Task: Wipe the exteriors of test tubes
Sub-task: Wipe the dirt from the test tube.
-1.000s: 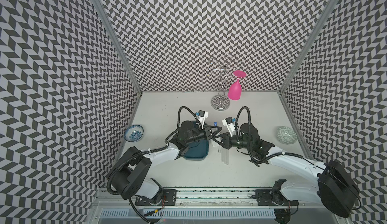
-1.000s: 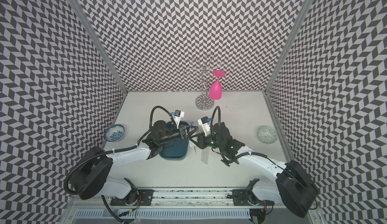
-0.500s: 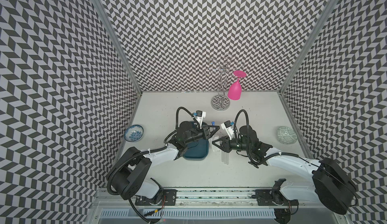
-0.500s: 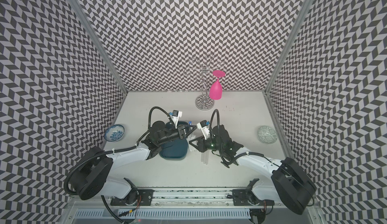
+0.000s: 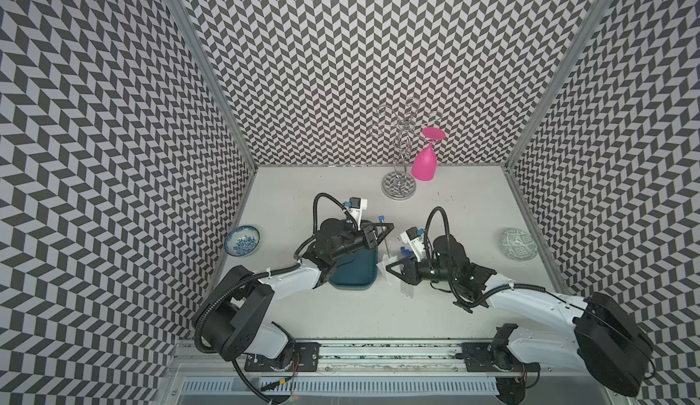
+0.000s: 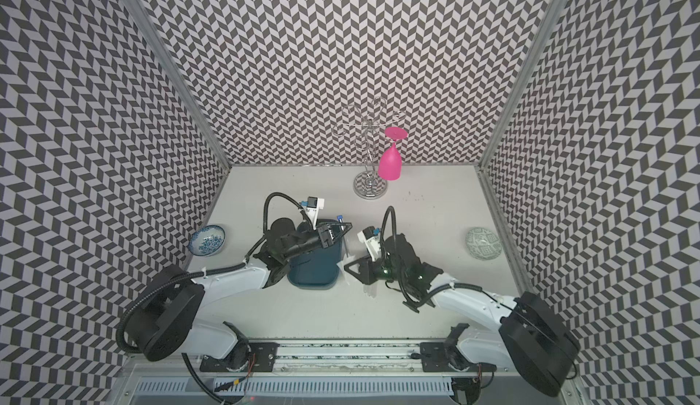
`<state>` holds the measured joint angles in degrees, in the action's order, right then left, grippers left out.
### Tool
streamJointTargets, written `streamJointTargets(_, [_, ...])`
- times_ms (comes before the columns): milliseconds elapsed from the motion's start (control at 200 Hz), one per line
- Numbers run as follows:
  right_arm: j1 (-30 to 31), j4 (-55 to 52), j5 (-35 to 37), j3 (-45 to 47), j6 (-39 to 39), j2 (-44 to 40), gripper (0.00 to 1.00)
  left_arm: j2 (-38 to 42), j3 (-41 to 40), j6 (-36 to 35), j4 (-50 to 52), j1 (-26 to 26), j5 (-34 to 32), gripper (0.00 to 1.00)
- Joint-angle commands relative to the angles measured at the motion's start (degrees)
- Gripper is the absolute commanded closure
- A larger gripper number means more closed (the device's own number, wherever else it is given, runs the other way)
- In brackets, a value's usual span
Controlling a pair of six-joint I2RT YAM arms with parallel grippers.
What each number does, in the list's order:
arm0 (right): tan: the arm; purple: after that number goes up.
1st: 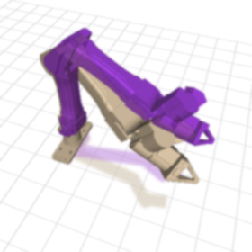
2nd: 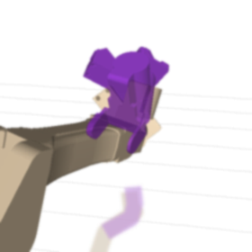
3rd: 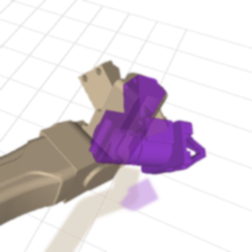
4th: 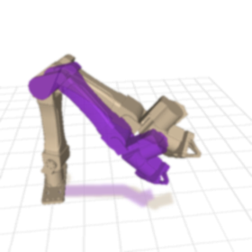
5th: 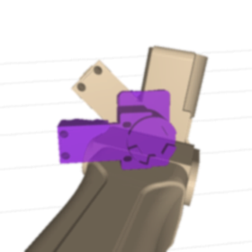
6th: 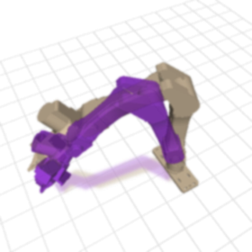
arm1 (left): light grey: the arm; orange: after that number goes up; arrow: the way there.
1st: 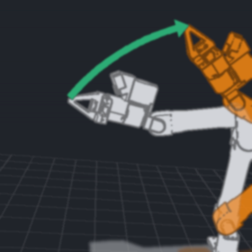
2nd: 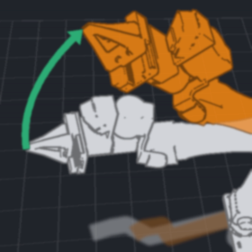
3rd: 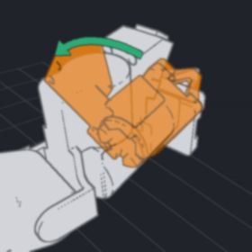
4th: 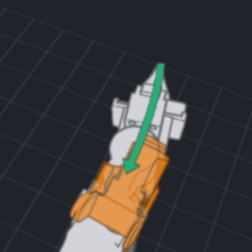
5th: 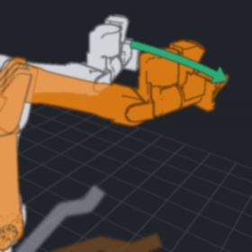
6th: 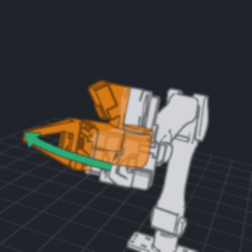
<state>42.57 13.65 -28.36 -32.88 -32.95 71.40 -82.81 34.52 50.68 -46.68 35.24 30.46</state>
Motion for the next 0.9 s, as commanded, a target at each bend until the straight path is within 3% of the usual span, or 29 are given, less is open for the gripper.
streamJointTargets(0, [-0.6,3.4,1.9,-4.8,3.2,2.5,0.8,1.0,-0.8,0.7,-1.1,0.4,1.4,0.87])
streamJointTargets(356, [-3.4,5.1,-1.5,-10.1,5.2,8.8,0.81,1.6,-0.9,0.9,-1.2,0.4,1.4,0.86])
streamJointTargets(756, [0.1,10.3,-2.6,5.4,-2.4,1.4,0.81,1.5,-0.7,0.5,-0.8,0.0,1.0,0.86])
streamJointTargets(891, [0.0,10.0,-1.8,4.8,-1.8,0.8,0.81,1.5,-0.7,0.4,-0.5,0.0,1.2,0.86])
